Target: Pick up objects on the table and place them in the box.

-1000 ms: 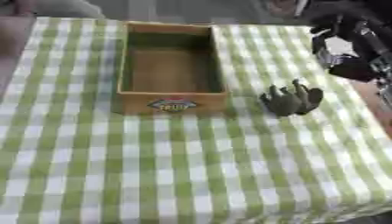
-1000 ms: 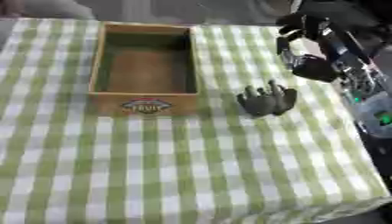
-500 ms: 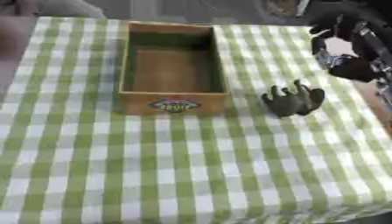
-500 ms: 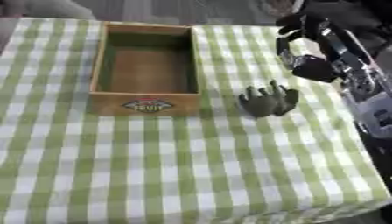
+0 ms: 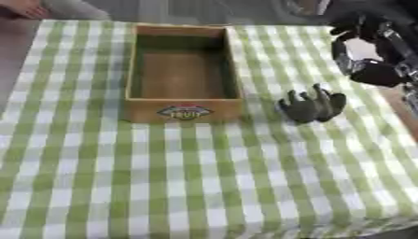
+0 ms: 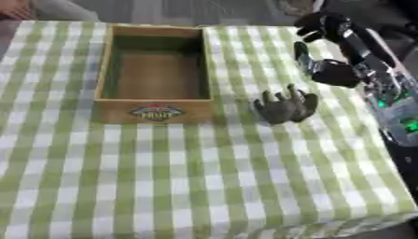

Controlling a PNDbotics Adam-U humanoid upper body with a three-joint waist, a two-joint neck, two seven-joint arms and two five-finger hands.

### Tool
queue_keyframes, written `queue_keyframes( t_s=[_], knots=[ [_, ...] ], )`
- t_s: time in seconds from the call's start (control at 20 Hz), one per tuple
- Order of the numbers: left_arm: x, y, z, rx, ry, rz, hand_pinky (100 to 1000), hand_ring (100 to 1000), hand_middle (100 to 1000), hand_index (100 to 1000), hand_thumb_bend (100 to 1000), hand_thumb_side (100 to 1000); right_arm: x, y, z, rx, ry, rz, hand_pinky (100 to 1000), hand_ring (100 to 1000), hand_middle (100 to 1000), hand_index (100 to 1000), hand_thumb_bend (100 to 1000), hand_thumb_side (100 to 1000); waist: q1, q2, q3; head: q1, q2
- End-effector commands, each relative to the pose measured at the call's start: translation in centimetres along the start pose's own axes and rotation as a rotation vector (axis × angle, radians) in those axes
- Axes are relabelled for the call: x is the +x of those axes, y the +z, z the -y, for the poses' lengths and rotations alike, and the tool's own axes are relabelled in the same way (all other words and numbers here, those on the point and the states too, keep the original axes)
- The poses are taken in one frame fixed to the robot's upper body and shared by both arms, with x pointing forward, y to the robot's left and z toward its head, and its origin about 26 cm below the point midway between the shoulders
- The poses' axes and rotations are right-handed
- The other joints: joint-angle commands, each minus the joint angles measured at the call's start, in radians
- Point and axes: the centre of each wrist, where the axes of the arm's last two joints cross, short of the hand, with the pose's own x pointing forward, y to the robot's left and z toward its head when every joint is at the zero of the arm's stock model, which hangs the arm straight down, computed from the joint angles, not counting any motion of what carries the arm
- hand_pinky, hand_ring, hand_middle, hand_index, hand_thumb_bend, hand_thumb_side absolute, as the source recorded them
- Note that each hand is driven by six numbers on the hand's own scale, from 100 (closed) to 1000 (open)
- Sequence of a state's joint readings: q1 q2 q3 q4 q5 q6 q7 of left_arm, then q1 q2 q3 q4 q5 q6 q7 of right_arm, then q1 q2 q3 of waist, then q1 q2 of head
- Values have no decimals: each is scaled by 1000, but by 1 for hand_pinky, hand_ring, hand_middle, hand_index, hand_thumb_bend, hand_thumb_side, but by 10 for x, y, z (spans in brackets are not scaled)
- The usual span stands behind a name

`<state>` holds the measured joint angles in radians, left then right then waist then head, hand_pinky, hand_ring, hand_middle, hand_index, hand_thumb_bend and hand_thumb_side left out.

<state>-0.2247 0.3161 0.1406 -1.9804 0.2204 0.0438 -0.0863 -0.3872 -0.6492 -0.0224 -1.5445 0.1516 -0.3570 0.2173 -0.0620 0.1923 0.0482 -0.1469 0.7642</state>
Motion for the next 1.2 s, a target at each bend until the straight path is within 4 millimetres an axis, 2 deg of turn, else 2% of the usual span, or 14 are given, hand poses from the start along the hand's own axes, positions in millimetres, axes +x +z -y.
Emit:
queue_keyframes(
  t_s=[0.05, 0.1, 0.15, 0.3, 0.5, 0.6, 0.85, 0.95, 1.2],
  knots=[
    [8, -2, -2, -1, -11, 30, 548, 661, 550, 574, 100, 638, -2, 2, 23, 117, 144, 18, 790, 853, 832, 834, 100, 280, 3, -13, 0, -2, 6],
    [8, -2, -2, -1, -11, 30, 548, 661, 550, 574, 100, 638, -4, 3, 24, 161, 176, 18, 794, 857, 836, 837, 100, 280, 3, -13, 1, -2, 6],
    [8, -2, -2, -2, -11, 29, 548, 661, 550, 574, 100, 638, -6, 4, 27, 214, 216, 19, 840, 902, 880, 867, 100, 280, 2, -13, 2, -2, 6],
    [8, -2, -3, -2, -12, 27, 548, 661, 550, 574, 100, 639, -11, 6, 34, 339, 314, 19, 867, 927, 903, 883, 100, 285, -1, -14, 3, -3, 6],
    [8, -2, -3, -5, -13, 26, 548, 661, 550, 574, 100, 640, -16, 6, 40, 444, 411, 6, 896, 953, 923, 884, 168, 293, -3, -15, 6, -4, 6],
    [8, -2, -3, -5, -13, 26, 549, 662, 550, 574, 100, 641, -19, 6, 39, 466, 435, -5, 903, 959, 928, 877, 201, 303, -3, -14, 7, -4, 6],
    [8, -2, -2, -7, -12, 27, 549, 662, 550, 573, 100, 641, -30, 6, 33, 508, 493, -47, 995, 1000, 980, 824, 277, 320, -1, -14, 12, -5, 6],
    [8, -2, -2, -8, -11, 27, 549, 662, 550, 573, 100, 641, -34, 6, 30, 516, 515, -67, 1000, 1000, 995, 787, 292, 313, -1, -14, 13, -5, 6],
    [8, -2, -2, -10, -10, 28, 549, 662, 550, 573, 100, 642, -46, 9, 23, 527, 557, -105, 1000, 1000, 1000, 785, 320, 299, -1, -14, 15, -6, 6]
  ],
)
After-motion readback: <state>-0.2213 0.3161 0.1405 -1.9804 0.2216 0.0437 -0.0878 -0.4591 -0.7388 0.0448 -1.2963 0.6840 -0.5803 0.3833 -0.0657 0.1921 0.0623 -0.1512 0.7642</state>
